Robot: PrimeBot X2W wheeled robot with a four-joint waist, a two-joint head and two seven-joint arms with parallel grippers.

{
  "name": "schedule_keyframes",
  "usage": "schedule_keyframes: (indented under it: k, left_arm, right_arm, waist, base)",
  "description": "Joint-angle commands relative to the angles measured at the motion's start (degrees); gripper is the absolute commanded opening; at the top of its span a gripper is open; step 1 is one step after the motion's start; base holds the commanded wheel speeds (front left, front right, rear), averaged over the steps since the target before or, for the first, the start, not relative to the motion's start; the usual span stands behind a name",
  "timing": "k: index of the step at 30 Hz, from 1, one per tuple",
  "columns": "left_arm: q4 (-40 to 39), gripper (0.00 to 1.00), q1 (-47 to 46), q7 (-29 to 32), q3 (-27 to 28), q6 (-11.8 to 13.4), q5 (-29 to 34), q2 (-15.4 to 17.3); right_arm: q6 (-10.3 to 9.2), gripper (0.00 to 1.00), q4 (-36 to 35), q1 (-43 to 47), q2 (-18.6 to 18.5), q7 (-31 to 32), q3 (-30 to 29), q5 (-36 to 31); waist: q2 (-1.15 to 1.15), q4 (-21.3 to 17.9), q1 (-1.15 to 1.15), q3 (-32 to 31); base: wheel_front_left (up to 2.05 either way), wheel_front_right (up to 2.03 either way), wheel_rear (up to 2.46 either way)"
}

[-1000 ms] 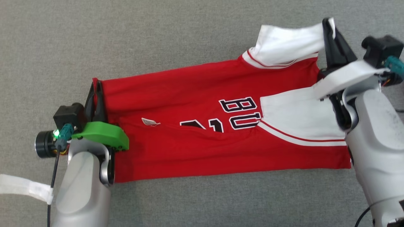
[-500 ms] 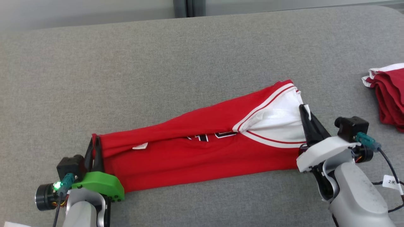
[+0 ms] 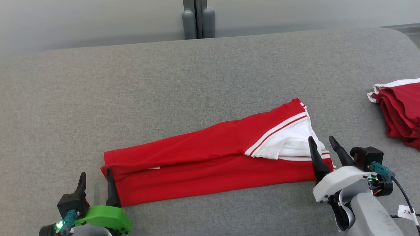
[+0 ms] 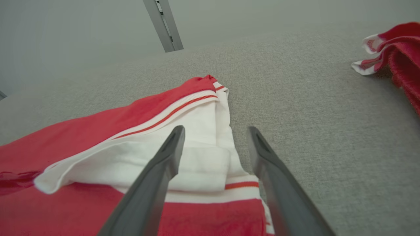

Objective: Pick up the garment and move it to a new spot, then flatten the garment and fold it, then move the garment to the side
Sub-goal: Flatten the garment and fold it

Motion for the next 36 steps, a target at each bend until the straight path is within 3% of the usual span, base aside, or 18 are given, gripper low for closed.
schedule_keyframes:
  k: [1, 8, 20, 22, 23, 29, 36]
  left_arm:
    - [-1.3, 1.00, 1.5, 0.0, -0.4, 0.9, -0.8, 0.3]
    - [-4.5, 1.00, 3.0, 0.0, -5.1, 2.7, -2.0, 0.3]
    - [-4.3, 1.00, 1.3, 0.0, -8.5, 3.2, -2.7, 0.2]
    - [-4.3, 1.00, 1.6, 0.0, -8.3, 3.3, -2.6, 0.2]
    - [-4.3, 1.00, 1.9, 0.0, -8.2, 3.3, -2.5, 0.2]
    - [-4.5, 1.00, 2.5, 0.0, -7.7, 3.4, -2.3, 0.2]
    - [-4.2, 1.00, 1.4, 0.0, -8.1, 2.8, -2.5, 0.2]
  right_arm:
    - [-0.10, 1.00, -0.4, 0.6, 0.1, -0.2, -0.4, -1.0]
    - [-0.10, 1.00, 3.7, -3.4, -0.3, -0.2, -1.6, -4.7]
    - [-0.08, 1.00, 23.0, -8.8, 0.1, 1.0, -7.4, -10.3]
    - [-0.08, 0.28, 25.5, -8.3, 0.6, 1.1, -7.6, -9.8]
    - [-0.09, 0.00, 26.4, -8.2, 0.7, 1.2, -7.8, -9.8]
    - [-0.28, 0.00, 25.2, -8.4, -1.8, 0.2, -12.1, -9.7]
    - [-0.12, 0.00, 14.1, -6.5, -2.3, -0.1, -17.5, -11.3]
  waist:
    - [0.00, 0.3, 0.00, -1.0]
    - [0.00, 2.8, 0.00, -0.9]
    - [0.00, 7.5, 0.00, 0.3]
    - [0.00, 7.4, 0.00, 0.3]
    - [0.00, 7.3, 0.00, 0.3]
    - [0.00, 4.9, 0.00, 0.2]
    - [0.00, 1.0, 0.00, 0.1]
  base:
    - [0.00, 0.00, 0.00]
    - [0.00, 0.00, 0.00]
    - [0.00, 0.00, 0.00]
    - [0.00, 0.00, 0.00]
    - [0.00, 0.00, 0.00]
    - [0.00, 0.00, 0.00]
    - [0.00, 0.00, 0.00]
